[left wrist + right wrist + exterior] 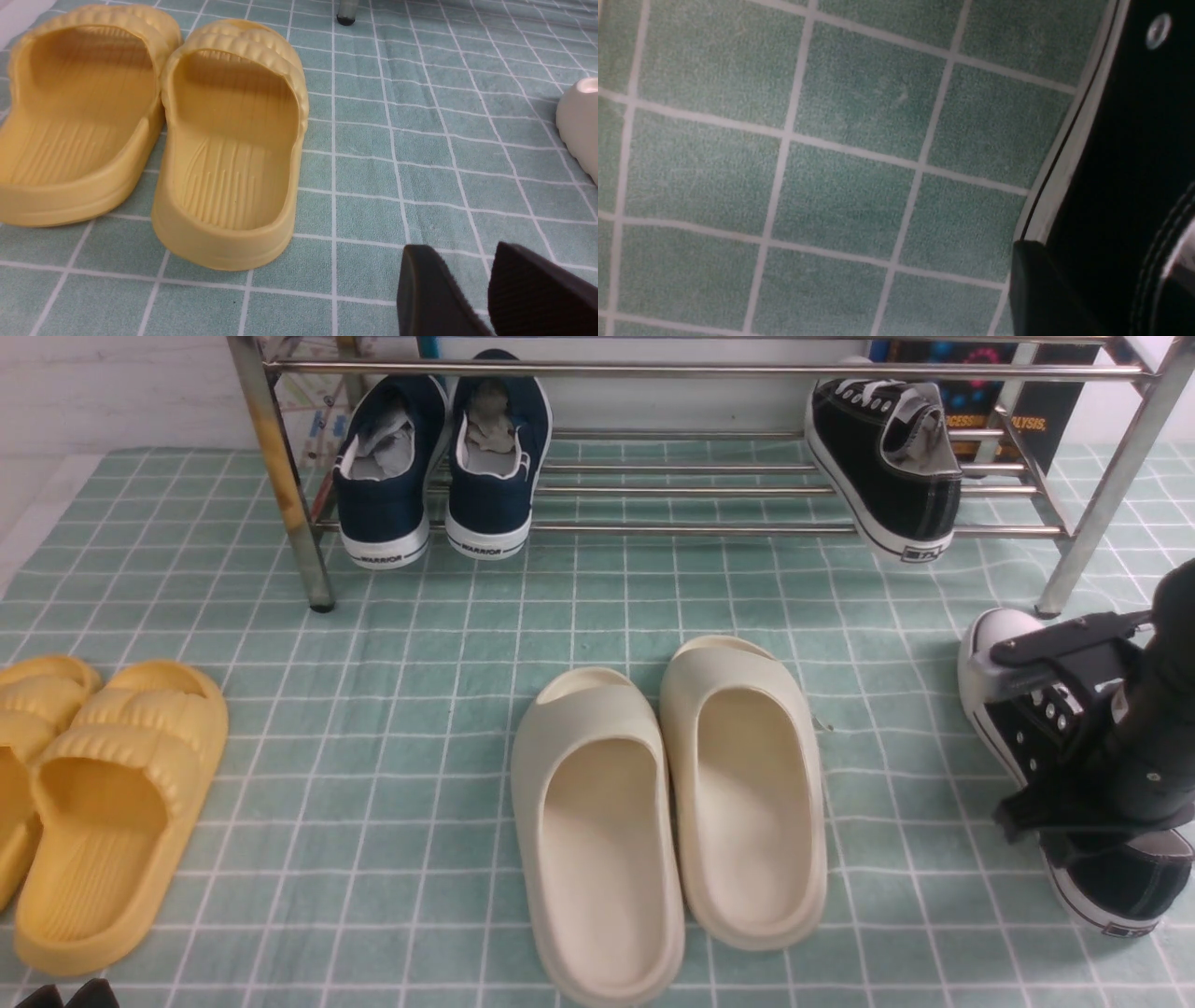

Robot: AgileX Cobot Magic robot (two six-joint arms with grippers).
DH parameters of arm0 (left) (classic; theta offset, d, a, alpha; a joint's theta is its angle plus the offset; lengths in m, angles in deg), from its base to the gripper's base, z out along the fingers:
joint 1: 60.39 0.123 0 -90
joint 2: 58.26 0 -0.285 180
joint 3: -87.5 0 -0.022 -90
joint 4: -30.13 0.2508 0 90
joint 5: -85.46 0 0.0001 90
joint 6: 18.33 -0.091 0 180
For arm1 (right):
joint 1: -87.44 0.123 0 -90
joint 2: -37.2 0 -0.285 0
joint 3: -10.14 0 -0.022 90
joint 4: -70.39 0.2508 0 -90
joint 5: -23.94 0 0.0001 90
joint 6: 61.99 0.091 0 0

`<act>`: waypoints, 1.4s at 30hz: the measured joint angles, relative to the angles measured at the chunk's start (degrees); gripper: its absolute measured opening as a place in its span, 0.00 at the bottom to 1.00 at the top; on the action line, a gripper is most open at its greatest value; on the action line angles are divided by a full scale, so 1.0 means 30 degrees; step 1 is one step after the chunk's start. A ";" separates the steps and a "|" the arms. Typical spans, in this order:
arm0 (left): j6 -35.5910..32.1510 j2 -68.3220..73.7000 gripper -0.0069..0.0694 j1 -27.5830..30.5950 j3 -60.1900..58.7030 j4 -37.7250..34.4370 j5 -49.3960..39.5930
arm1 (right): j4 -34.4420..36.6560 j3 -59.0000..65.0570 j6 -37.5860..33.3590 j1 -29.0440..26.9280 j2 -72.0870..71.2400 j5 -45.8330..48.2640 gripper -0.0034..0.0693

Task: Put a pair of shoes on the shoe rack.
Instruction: Use the right arm to grab the shoe closest to it, then use the right arm to put a shoe into the shoe rack

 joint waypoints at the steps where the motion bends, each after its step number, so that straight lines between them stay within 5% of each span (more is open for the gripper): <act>1: 0.0000 0.0000 0.38 0.0000 0.0000 0.0000 0.0000 | 0.0000 0.0000 0.0000 0.0000 0.0024 -0.0025 0.31; 2: 0.0000 0.0000 0.38 0.0000 0.0000 0.0000 0.0000 | -0.0102 0.0000 0.0000 0.0000 0.0145 -0.0062 0.17; 6: 0.0000 0.0000 0.39 0.0000 0.0000 0.0000 0.0000 | -0.0036 0.0000 0.0125 0.0000 0.0145 -0.0125 0.07; 24: 0.0017 0.0000 0.40 0.0000 0.0000 0.0000 0.0000 | -0.0521 -0.2792 0.0505 0.0022 -0.4986 0.3845 0.07; 42: 0.0017 0.0000 0.40 0.0000 0.0000 0.0000 0.0000 | -0.1503 -0.9874 -0.0555 0.0022 0.0680 0.6010 0.07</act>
